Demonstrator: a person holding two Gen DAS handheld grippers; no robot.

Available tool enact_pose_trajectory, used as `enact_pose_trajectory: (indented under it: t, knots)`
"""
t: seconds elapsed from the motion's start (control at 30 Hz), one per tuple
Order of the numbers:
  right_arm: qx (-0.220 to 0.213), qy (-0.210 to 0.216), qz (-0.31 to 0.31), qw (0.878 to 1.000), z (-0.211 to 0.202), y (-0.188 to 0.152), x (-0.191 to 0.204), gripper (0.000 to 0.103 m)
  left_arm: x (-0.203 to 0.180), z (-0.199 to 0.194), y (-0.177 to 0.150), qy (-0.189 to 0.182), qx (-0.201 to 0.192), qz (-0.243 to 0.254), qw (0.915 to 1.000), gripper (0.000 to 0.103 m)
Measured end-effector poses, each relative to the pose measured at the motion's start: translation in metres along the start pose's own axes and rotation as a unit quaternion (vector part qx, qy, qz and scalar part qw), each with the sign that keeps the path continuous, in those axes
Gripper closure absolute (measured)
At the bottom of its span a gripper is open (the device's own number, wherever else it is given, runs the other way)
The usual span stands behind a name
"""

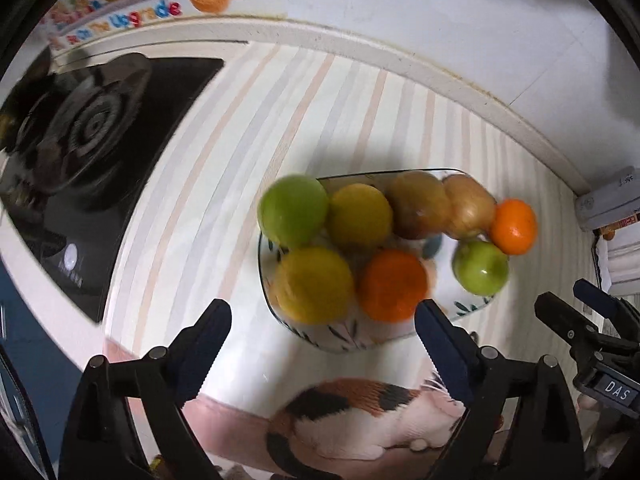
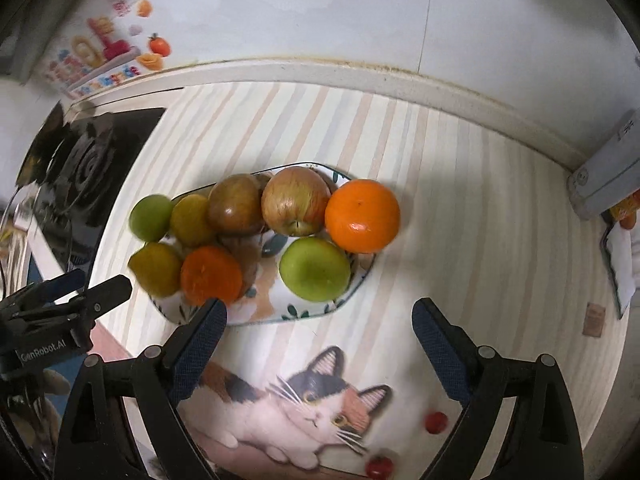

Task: Organize fruits
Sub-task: 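Move both open tools from the plate toward the red cherry tomatoes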

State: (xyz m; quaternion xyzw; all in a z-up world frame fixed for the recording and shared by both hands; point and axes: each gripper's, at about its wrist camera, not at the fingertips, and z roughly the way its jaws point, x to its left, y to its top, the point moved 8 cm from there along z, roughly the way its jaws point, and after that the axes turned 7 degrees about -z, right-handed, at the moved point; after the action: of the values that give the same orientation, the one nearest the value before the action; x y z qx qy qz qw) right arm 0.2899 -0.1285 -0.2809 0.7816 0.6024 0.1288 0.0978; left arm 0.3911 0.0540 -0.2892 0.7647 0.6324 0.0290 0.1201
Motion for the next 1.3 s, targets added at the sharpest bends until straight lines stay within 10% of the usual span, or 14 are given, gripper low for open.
enact_pose_trajectory:
  t: [0.83,1.3]
  knots:
    - [-0.140,0.030,-0.130,0.981,-0.189,-0.077,-0.009,0.007,-0.058,-0.178,-0.119,0.041,-0.191,-0.073,0.9780,0.009]
    - [-0.163,0.043,-0.114,0.979,-0.231,-0.100,-0.009,0.007,-0.070,-0.218,-0.146,0.043,-0.220,-0.053,0.9731,0.009]
